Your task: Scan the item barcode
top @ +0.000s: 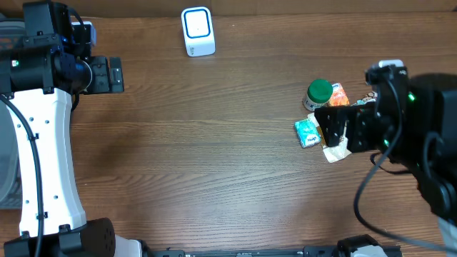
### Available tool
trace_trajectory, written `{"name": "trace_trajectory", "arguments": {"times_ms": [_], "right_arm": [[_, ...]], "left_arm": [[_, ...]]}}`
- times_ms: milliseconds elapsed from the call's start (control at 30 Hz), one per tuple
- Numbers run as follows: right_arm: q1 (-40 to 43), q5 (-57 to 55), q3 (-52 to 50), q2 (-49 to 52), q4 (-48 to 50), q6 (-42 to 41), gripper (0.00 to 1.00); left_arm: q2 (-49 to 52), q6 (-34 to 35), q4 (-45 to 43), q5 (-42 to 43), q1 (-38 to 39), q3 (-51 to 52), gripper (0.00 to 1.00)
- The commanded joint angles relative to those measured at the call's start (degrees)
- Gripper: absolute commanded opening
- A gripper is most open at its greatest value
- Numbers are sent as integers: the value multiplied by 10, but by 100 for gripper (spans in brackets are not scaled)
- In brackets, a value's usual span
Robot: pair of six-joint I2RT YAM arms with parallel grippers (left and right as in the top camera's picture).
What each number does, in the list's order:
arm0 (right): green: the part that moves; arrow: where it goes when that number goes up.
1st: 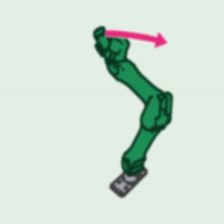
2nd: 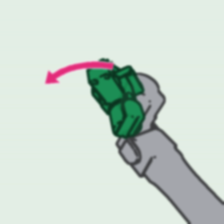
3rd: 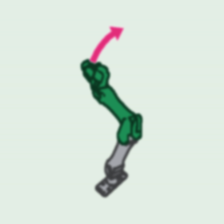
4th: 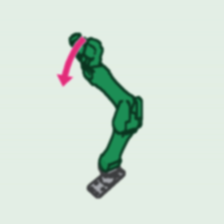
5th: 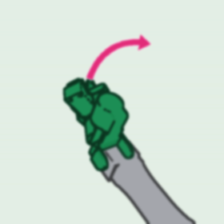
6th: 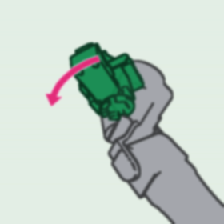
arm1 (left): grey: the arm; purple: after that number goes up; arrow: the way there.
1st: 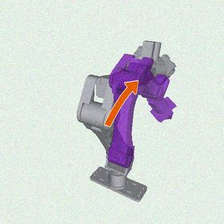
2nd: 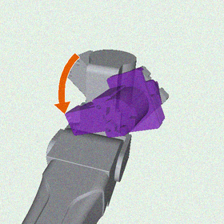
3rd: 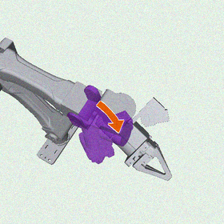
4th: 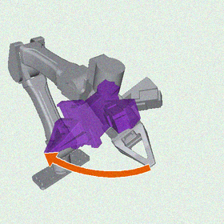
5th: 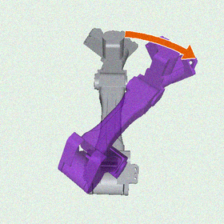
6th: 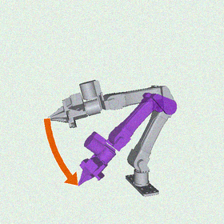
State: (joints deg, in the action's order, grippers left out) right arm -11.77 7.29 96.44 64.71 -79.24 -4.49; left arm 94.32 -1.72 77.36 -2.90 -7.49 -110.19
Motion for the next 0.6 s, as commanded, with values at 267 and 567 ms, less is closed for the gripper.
{"name": "trace_trajectory", "arguments": {"times_ms": [267, 567], "right_arm": [[-2, -3, 11, -22, -2, 0, 100], [0, -44, -35, -36, 110, 1, 100]], "left_arm": [[3, -9, 0, -5, 4, -1, 99], [3, -9, 0, -5, 4, -1, 100]]}}
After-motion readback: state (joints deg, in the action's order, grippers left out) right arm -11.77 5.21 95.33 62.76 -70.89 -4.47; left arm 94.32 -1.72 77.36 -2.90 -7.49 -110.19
